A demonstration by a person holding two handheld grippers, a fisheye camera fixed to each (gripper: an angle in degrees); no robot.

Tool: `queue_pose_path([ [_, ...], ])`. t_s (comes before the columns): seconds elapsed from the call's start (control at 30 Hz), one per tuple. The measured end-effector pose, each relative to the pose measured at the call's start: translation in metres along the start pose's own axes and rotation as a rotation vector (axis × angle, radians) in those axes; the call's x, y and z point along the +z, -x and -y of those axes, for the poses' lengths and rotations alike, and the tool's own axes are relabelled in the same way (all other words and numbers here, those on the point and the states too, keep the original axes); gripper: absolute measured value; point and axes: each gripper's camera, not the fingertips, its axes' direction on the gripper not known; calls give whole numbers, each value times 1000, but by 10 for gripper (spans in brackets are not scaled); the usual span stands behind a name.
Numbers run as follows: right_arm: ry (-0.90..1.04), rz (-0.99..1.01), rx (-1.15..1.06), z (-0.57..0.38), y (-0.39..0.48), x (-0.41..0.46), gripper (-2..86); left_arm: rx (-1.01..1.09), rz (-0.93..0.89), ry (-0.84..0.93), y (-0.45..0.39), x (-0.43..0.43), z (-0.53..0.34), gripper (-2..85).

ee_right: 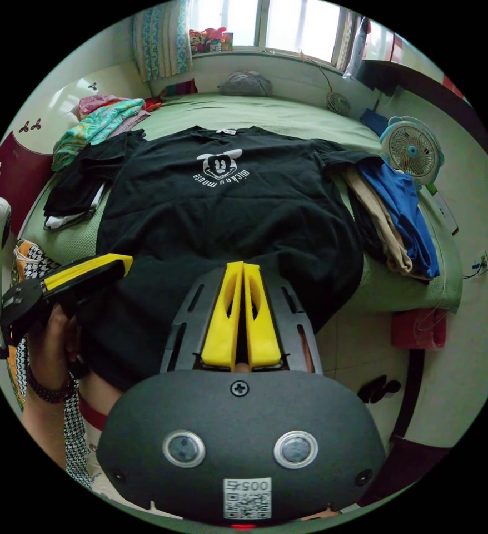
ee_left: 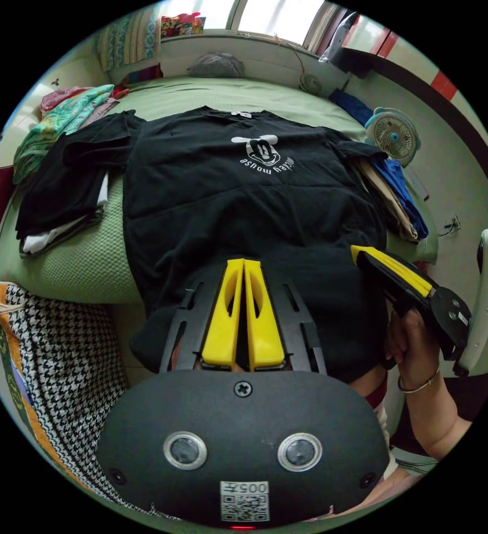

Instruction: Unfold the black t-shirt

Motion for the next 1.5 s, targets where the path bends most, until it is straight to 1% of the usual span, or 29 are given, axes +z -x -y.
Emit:
queue_pose_path([
  [0.57, 1, 10, 4, 26, 23, 15, -9, -2, -2, 5, 40, -10, 10, -6],
  [0.73, 0, 11, 4, 37, 32, 21, -10, -26, -46, 9, 61, -15, 15, -6],
  [1.07, 1, -15, -9, 65, 58, 35, -9, -19, -39, 21, 97, -26, 26, -7],
  [1.23, 13, 12, 4, 83, 67, 44, -9, -11, -57, 33, 123, -34, 34, -7],
  [1.4, 9, -30, -5, 100, 85, 52, -10, -20, -101, 40, 150, -42, 41, -7],
  [1.5, 15, -89, -26, 112, 102, 58, -10, -34, -128, 47, 169, -48, 45, -7],
])
